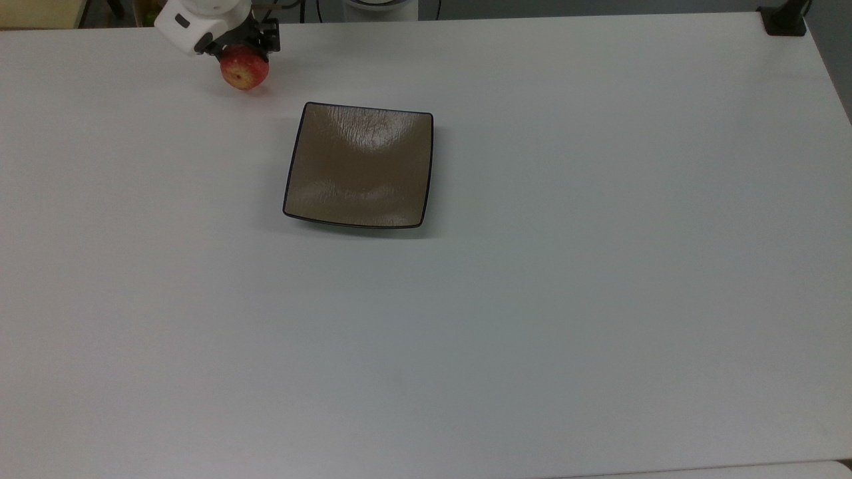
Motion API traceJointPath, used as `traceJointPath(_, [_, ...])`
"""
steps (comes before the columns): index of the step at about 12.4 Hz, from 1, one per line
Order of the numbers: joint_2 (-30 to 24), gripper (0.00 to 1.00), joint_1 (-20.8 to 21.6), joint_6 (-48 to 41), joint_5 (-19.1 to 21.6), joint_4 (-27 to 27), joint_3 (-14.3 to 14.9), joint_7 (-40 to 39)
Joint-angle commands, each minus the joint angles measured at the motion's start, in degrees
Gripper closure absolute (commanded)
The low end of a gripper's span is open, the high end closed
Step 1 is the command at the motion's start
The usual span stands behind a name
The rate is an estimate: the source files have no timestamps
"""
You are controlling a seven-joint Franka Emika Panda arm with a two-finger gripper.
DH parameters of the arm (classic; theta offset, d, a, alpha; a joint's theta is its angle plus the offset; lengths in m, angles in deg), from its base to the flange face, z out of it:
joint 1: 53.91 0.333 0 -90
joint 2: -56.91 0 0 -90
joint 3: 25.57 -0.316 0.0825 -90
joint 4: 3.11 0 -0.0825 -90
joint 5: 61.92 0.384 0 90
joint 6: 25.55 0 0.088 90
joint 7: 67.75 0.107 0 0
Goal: Apples placed on a ceramic plate
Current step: 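Lift the red apple and carry it over the brown plate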
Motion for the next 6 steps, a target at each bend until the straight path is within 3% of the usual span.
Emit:
traceJointPath(1, [-3.08, 0.5, 0.56, 1.19, 3.33, 2.71, 0.45, 0.73])
traceJointPath(3, [-3.08, 0.46, 1.26, 1.19, 12.02, 7.98, 0.1, 1.96])
traceJointPath(6, [-2.46, 0.41, 5.12, 1.54, 15.66, 10.64, -0.78, 7.4])
